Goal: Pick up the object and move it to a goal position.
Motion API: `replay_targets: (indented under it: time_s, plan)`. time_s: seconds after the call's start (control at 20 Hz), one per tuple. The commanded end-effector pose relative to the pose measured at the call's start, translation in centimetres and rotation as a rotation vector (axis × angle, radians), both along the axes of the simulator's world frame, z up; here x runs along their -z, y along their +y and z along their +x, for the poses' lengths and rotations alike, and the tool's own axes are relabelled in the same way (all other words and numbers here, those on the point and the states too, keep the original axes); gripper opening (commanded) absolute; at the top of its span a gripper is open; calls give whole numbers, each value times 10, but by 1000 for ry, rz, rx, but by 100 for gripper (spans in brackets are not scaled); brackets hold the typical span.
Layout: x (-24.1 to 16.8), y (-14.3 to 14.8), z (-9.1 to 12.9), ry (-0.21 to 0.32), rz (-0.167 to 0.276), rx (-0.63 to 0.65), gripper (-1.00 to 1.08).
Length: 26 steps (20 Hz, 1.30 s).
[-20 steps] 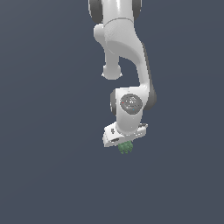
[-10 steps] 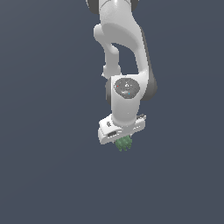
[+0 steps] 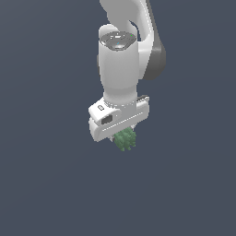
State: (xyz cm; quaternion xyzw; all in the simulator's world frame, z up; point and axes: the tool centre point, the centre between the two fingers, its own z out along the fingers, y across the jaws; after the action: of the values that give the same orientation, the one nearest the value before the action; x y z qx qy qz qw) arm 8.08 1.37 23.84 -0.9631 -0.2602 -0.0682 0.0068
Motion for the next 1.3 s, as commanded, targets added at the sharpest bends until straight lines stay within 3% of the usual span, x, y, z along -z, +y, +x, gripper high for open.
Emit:
replay_targets:
  time_s: [0.0, 0.7, 1.25]
  plan:
    - [-31, -8, 1, -24, 6, -42, -100]
    - [-191, -55, 4, -145, 45, -254, -100]
    - [-255, -76, 4, -191, 62, -336, -100]
